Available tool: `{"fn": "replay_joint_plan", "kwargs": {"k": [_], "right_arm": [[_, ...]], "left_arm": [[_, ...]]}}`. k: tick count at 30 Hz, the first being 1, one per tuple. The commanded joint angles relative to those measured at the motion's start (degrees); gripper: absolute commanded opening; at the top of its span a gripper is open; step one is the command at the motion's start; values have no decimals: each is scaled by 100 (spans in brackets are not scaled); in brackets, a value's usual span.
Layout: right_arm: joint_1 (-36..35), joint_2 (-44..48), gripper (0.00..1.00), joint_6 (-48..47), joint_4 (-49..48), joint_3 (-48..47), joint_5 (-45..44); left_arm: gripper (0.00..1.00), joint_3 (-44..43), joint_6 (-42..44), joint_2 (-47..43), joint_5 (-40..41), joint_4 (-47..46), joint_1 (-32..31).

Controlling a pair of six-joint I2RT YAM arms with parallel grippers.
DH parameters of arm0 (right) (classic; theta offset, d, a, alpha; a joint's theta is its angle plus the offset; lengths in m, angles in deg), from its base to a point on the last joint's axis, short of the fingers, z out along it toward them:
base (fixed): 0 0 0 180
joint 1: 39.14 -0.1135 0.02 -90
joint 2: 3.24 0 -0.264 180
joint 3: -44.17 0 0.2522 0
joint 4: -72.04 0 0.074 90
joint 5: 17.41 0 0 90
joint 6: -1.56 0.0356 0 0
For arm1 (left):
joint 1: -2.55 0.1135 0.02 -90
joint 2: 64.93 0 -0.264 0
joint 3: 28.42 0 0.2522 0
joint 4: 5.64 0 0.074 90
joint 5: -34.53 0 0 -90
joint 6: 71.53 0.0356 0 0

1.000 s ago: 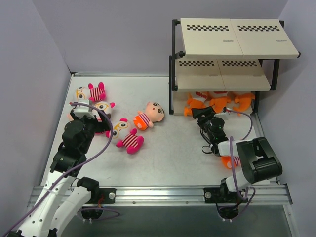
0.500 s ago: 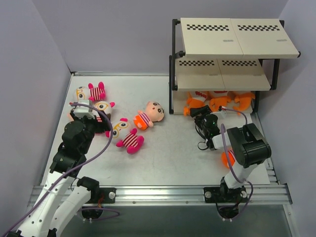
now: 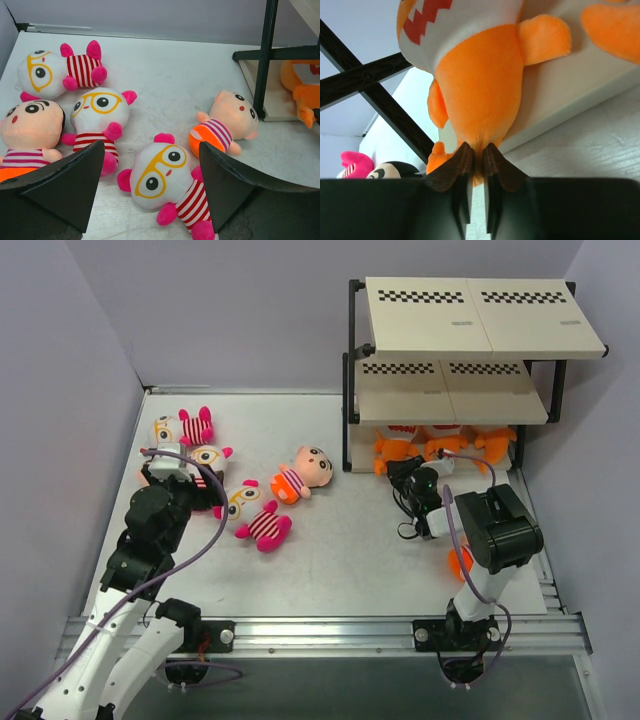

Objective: Place and organize the stuffed toys onto the shelf
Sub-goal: Place the stuffed toy onto shelf

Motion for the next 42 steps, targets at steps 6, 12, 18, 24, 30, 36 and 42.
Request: {"fn": "replay_joint_plan", "kwargs": {"k": [6,12,18,24,30,36,42], "right_arm": [[-62,-65,0,-738,-16,-404,66],[-79,-312,0,-1091,-34,-686,418],[-88,-514,0,-1337,-113,-836,831],[-88,-470,0,-1591,-157,-748,1112],[-88,-330,0,-2021,97,-704,1253],[-97,-320,0,-2146,238,-721,1209],[-80,-461,0,-2198,230,-844,1148]], "left_arm": [[84,-30,94,-14,57,-41,-40],[85,-22,103,4,57,-41,-41],[85,-30,111,39,57,-49,-40],[85,-22,111,57,48,-49,-40],[85,-30,120,83,48,-58,-40],[84,-30,120,101,30,-76,-40],[84,-22,129,118,30,-58,-40]]}}
